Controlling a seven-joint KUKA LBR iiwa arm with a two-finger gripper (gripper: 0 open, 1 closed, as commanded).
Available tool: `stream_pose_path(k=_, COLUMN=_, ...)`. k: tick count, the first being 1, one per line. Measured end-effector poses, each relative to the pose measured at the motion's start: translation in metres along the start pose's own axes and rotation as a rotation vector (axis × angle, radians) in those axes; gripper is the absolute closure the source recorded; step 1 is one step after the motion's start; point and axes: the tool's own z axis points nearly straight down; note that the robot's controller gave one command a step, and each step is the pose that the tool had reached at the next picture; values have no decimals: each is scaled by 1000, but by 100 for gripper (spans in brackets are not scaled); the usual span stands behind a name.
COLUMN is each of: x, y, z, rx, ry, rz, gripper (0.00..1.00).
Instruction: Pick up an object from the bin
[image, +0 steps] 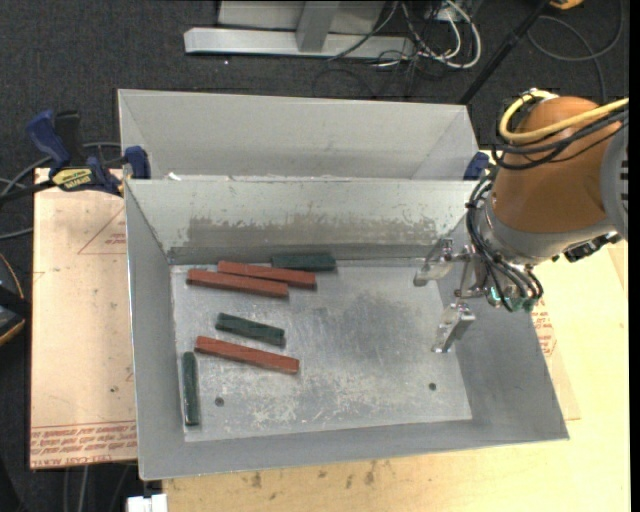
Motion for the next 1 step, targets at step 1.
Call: stream_pose_path(k=1, x=-1, y=0, z=-4, rx=1, ry=-8, rz=-2, gripper=0)
